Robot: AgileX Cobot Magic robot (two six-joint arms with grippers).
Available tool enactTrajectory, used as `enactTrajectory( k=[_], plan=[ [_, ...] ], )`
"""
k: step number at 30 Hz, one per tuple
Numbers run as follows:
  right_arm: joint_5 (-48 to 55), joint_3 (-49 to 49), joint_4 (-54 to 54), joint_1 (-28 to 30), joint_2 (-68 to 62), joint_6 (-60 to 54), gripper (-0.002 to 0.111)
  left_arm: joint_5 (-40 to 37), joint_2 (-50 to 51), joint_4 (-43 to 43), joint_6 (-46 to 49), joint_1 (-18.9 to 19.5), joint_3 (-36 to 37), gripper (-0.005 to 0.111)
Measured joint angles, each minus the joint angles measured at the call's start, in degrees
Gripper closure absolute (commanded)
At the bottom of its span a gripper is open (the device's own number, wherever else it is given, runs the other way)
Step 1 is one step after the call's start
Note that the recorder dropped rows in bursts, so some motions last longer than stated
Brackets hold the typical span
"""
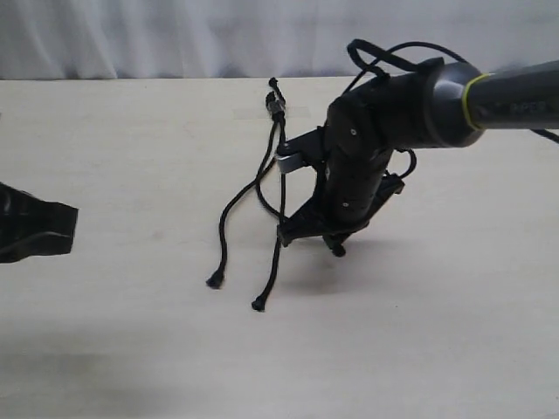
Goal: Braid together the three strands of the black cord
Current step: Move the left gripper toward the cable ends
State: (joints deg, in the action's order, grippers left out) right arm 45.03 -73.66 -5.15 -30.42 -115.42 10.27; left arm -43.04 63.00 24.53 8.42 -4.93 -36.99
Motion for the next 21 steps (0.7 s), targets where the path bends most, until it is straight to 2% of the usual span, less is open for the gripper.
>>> enactTrajectory(
  k=[8,11,13,16,21],
  plan=[
    [-5.3,4.3,3.1,5.0,0.0,-0.3,0.102,10.1,9.8,2.1,0.1,-11.7,-0.1,0.107],
    [-7.1,4.4,4.8,6.0,0.0,-0.3,0.088,10.3,13.9,2.3,0.2,-15.5,-2.5,0.107],
    [-7.8,4.4,6.4,6.6,0.0,-0.3,0.077,9.6,16.1,2.3,0.2,-17.2,-5.0,0.107],
    [-8.0,4.4,7.6,6.9,0.0,-0.3,0.066,8.3,19.4,1.6,0.2,-18.6,-9.9,0.107],
    [-6.2,4.4,10.4,9.2,1.6,-1.9,0.065,0.1,26.0,-1.3,0.2,-19.1,-20.0,0.107]
  ],
)
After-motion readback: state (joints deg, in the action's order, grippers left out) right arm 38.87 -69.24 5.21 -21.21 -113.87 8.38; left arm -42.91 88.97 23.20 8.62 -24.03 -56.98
